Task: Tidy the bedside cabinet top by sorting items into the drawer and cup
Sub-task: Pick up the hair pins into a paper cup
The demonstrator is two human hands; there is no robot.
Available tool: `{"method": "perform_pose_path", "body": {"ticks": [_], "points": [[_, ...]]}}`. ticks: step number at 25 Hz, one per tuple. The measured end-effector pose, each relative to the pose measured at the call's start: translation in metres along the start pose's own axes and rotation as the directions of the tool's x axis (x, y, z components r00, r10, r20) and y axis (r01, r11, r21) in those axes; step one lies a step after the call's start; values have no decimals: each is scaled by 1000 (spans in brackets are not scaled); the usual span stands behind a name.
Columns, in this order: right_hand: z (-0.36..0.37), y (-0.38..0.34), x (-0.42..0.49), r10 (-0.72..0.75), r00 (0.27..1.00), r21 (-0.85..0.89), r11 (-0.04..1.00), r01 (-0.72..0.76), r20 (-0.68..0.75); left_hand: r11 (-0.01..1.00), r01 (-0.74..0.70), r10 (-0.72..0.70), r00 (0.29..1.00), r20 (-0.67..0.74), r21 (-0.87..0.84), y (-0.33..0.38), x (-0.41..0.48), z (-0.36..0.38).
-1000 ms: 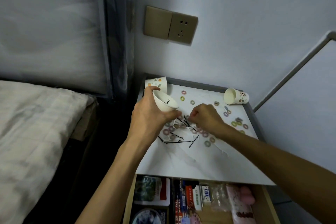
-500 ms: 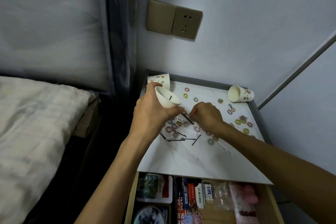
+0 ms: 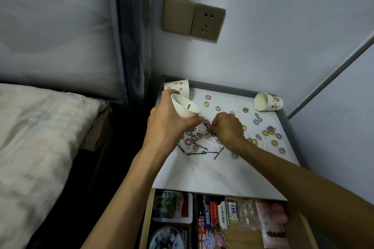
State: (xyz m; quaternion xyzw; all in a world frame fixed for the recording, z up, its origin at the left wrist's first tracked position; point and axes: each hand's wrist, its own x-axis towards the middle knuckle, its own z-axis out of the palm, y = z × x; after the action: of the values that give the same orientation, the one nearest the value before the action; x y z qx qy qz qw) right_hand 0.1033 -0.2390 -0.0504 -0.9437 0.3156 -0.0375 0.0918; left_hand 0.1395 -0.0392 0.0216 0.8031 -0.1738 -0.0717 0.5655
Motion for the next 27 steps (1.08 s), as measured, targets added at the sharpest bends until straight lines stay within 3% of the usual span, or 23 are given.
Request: {"method": "perform_pose_path", "body": {"ticks": [2, 8, 11, 13, 15, 17, 19, 21, 22, 24, 27], "points": [[0, 1, -2, 41, 999, 40, 998, -41, -3, 1000, -5, 5, 1000, -7, -2, 0, 0, -1], [-3, -1, -7, 12, 1000, -53, 998, -13, -28, 1000, -15, 15, 1000, 3, 8, 0, -1, 0], [0, -1, -10, -132, 989, -232, 966, 114, -61, 1000, -14, 14, 1000, 6, 8, -2, 0, -1], [6, -1, -14, -294, 953, -399, 884, 245, -66, 1000, -11, 11, 1000, 4, 7, -3, 1, -2], [10, 4, -15, -359, 933, -426, 849, 312, -30, 1000, -9, 9, 1000, 1, 5, -4, 1, -3], [7, 9, -12, -330, 944, -328, 892, 311, -1, 1000, -6, 6, 1000, -5, -6, -5, 0, -5], [-8, 9, -9, -250, 967, -3, 968, 250, -48, 1000, -5, 5, 1000, -3, -4, -5, 0, -6], [-38, -1, -8, -177, 976, 399, 892, 214, -128, 1000, -3, 3, 1000, 9, 16, -6, 0, -6], [-57, -7, -7, -213, 962, 504, 821, 270, -168, 1000, -3, 3, 1000, 17, 27, -7, 1, -6], [-96, -21, -10, -420, 892, 496, 745, 445, -169, 999, -7, 5, 999, 34, 37, -6, 0, -4], [-130, -46, -18, -648, 761, 381, 710, 593, 24, 998, -29, 25, 997, 71, 55, -5, -3, -1]]}}
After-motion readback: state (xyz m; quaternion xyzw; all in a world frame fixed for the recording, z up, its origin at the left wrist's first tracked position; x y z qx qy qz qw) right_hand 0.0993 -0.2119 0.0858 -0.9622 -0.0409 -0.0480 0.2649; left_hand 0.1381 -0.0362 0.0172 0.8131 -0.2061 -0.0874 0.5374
